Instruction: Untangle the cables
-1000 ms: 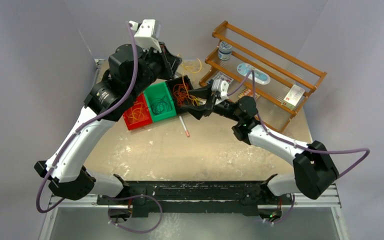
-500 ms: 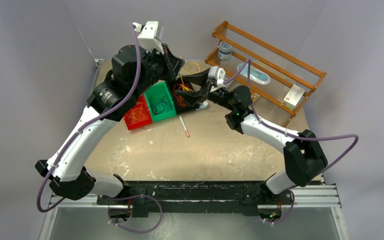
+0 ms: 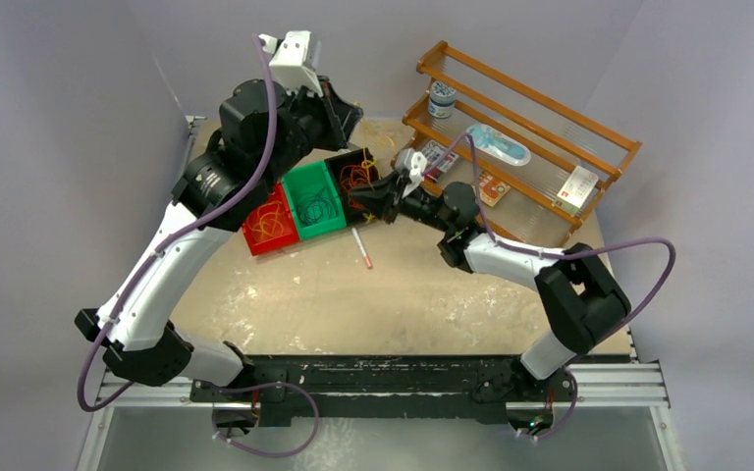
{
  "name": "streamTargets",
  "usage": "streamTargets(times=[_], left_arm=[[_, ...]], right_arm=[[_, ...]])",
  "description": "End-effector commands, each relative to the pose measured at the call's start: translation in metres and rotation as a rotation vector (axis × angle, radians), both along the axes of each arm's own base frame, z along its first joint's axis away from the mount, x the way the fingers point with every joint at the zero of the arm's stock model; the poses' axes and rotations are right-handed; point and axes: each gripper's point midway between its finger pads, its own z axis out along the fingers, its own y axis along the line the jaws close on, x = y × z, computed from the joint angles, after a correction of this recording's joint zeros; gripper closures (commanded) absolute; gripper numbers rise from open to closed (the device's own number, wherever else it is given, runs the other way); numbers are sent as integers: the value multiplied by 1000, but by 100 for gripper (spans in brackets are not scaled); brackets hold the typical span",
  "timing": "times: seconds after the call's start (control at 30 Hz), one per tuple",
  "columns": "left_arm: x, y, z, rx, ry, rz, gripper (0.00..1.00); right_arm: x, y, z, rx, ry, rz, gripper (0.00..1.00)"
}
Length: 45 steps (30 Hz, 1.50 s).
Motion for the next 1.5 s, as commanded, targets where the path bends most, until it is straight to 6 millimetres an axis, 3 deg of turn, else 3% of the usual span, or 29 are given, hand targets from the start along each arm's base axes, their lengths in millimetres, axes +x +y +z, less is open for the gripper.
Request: streamTargets(times=[0.0, 0.13, 0.3, 0.57, 0.73, 0.93, 1.13, 1.17, 1.3, 1.47], left_arm=[[1, 11, 39, -43, -86, 41, 100], [2, 13, 48, -43, -105, 49, 100], [3, 15, 59, -45, -122, 62, 100], [4, 35, 82, -36, -171, 143, 100], [5, 42, 88, -29, -182, 172, 100], [7, 45, 68, 4, -145, 196, 100], [19, 63, 13, 90, -46, 308, 100], [23, 68, -4, 107, -13, 336, 100], [37, 99, -50, 94, 79, 417, 100], [41, 153, -99, 86, 167, 566, 100]], right_arm=[[-6, -7, -42, -17, 91, -22, 84], [-12, -11, -87, -45, 186, -20, 88], [-19, -13, -126, -54, 274, -4, 90], [-27, -15, -169, -75, 365, 7, 90], [-32, -18, -181, -71, 400, 9, 89], [-38, -19, -155, -26, 382, 30, 99], [-19, -17, -109, -49, 328, -29, 100], [-15, -15, -100, -54, 319, -38, 100], [9, -11, -75, -75, 336, -111, 100], [45, 3, -44, -97, 348, -174, 100]])
